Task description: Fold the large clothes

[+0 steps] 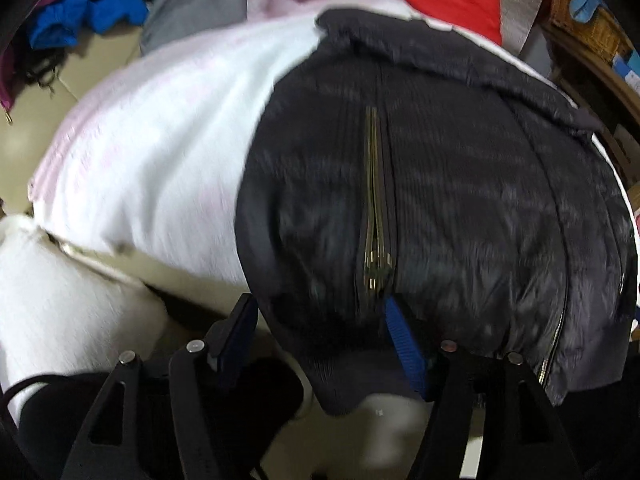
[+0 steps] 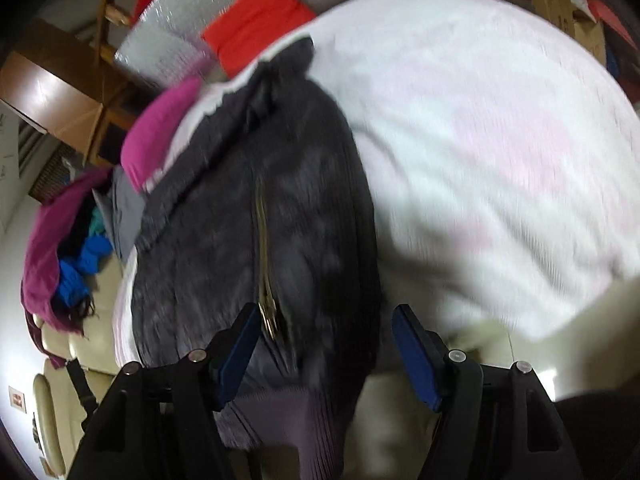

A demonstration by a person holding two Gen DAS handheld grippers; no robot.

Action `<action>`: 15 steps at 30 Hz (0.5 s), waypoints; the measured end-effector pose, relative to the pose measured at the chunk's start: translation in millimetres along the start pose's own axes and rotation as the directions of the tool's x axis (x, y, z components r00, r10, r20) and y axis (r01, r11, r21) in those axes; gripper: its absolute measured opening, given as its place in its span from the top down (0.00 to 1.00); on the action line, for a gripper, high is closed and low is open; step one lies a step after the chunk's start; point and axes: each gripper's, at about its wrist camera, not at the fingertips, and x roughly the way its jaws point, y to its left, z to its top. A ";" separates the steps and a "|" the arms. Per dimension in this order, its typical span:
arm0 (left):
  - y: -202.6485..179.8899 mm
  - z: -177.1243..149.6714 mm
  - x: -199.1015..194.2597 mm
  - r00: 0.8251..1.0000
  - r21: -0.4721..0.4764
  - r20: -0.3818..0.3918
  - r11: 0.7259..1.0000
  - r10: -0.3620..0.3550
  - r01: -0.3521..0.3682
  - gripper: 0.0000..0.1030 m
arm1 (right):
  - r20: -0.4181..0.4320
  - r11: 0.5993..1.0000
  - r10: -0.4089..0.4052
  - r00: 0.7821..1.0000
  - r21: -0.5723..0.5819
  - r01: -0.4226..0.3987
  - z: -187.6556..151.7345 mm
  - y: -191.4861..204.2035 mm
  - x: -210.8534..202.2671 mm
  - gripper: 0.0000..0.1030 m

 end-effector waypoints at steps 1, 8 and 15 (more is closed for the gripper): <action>0.9 -2.0 3.8 1.000 -0.015 -0.027 1.000 -0.007 0.007 0.34 | -0.021 1.000 -0.008 1.000 0.001 0.008 -4.2 -0.6 4.0 0.31; 11.0 -14.4 24.3 0.987 -0.107 -0.145 0.992 -0.076 0.061 0.34 | -0.150 0.998 -0.049 0.988 -0.043 0.043 -22.6 6.2 33.6 0.31; -0.7 -23.2 42.8 0.963 -0.055 -0.230 0.990 -0.138 0.129 0.32 | -0.188 0.993 -0.043 0.981 -0.118 0.021 -36.7 16.7 45.8 0.31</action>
